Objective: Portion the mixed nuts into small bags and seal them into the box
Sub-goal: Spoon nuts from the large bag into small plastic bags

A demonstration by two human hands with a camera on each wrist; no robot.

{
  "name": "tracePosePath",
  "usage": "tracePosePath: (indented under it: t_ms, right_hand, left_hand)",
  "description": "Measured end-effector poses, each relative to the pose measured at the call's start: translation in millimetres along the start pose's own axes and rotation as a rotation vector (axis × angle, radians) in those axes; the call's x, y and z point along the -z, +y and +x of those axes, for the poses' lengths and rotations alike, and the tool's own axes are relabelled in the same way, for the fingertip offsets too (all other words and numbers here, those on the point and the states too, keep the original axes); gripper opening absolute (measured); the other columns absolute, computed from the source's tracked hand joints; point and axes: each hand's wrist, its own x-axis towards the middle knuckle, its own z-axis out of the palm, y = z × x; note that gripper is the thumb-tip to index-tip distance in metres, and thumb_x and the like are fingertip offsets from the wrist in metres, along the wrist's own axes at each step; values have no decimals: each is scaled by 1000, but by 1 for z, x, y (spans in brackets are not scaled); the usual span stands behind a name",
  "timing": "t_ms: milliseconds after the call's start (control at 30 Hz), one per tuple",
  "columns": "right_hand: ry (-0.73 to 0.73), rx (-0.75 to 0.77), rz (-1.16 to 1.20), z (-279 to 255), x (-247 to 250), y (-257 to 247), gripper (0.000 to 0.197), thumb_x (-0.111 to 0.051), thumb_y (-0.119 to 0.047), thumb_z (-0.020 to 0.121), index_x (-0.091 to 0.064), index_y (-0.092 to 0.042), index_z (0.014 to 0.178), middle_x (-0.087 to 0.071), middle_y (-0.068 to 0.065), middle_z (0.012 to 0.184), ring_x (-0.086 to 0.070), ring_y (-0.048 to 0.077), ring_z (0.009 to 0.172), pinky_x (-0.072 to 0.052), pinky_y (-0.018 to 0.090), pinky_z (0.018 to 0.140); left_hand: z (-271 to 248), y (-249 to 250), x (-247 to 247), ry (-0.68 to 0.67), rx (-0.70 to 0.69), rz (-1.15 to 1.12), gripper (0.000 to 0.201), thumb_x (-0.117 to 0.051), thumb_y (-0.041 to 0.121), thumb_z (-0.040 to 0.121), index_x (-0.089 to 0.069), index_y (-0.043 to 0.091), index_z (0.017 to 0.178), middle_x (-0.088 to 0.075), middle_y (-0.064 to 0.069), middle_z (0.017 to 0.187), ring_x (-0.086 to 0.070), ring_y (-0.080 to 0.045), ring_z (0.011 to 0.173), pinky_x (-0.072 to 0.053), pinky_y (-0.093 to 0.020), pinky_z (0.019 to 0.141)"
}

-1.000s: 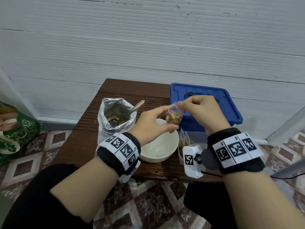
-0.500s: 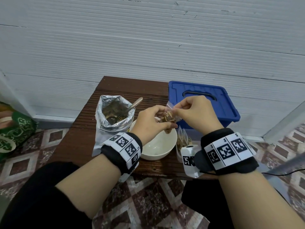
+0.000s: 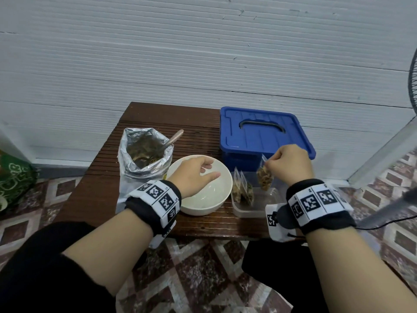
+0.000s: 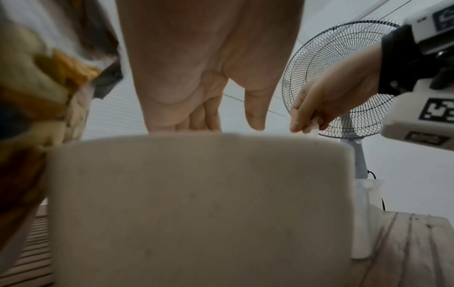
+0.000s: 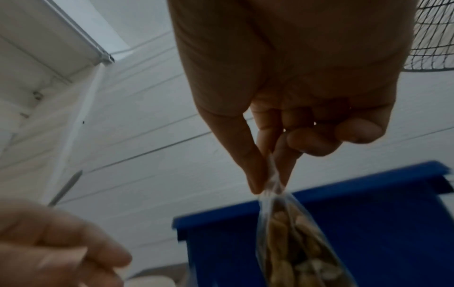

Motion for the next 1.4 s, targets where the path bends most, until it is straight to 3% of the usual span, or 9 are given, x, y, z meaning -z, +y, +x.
tracePosePath:
  t_ms: [100, 300, 433, 567, 800, 967, 1067, 1233, 1400]
  right_hand:
    - [-22, -18, -57, 1, -15, 8, 16, -58, -8, 80, -68, -1, 70, -68, 14, 76, -64, 31, 75, -55, 36, 70]
    - [-154, -105, 51, 1, -38, 17, 16, -66, -22, 84, -70, -10, 74, -69, 12, 91, -64, 29, 90, -52, 37, 83]
    - [-203, -173, 193, 4, -34, 20, 32, -70, -37, 84, -70, -7, 72, -70, 8, 78, -62, 19, 79, -44, 27, 72]
    - [-179, -195, 199, 6, -31, 22, 48, -58, -42, 91, -72, 3, 85, -72, 15, 84, -65, 26, 82, -47, 31, 75]
    - [-82, -94, 123, 1, -27, 7, 38, -48, -39, 97, -69, -8, 97, -67, 12, 95, -58, 27, 90, -39, 28, 75]
    - [-58, 6, 146, -1, -30, -7, 30, -53, -39, 94, -67, -13, 92, -67, 9, 93, -62, 26, 89, -50, 35, 81]
    - [-55, 44, 183, -2, -31, -12, 28, -53, -37, 95, -66, -14, 88, -68, 8, 92, -62, 25, 90, -51, 39, 86]
    - [-118, 97, 216, -6, -33, -22, 27, -52, -39, 94, -66, -15, 91, -68, 5, 91, -61, 21, 89, -51, 37, 84]
    - [-153, 123, 211, -9, -33, -28, 25, -52, -38, 95, -65, -17, 95, -66, 3, 92, -60, 18, 89, -48, 32, 80]
  left_hand:
    - [1, -3, -2, -14, 27, 18, 48, -61, 39, 91, -52, 16, 132, -60, 5, 126, -54, -7, 108, -38, -20, 92]
    - [2, -6, -3, -35, 71, 33, 47, -61, 37, 91, -51, 16, 133, -59, 4, 127, -54, -9, 108, -37, -21, 92]
    - [4, -10, -2, -47, 84, 62, 47, -61, 34, 92, -50, 16, 134, -58, 2, 128, -55, -13, 113, -39, -23, 94]
    - [6, -15, -6, -98, 89, 137, 52, -62, 33, 92, -46, 18, 139, -54, 2, 136, -50, -16, 121, -38, -30, 105]
    - [6, -24, -17, -291, 59, 451, 70, -61, 53, 86, -32, 33, 147, -40, 6, 149, -36, -20, 136, -27, -43, 110]
    - [8, -23, -21, -187, 17, 334, 56, -68, 40, 85, -49, 30, 137, -62, 13, 118, -53, -14, 113, -38, -37, 104]
    - [7, -22, -21, -189, 22, 293, 53, -71, 37, 83, -53, 30, 133, -64, 17, 98, -55, -11, 103, -43, -37, 100]
    - [4, -17, -25, -180, 1, 397, 45, -63, 45, 87, -57, 31, 129, -67, 14, 100, -55, -12, 106, -37, -33, 98]
    - [4, -15, -24, -104, -32, 346, 15, -61, 36, 89, -67, 32, 103, -63, 14, 89, -56, -10, 99, -40, -32, 96]
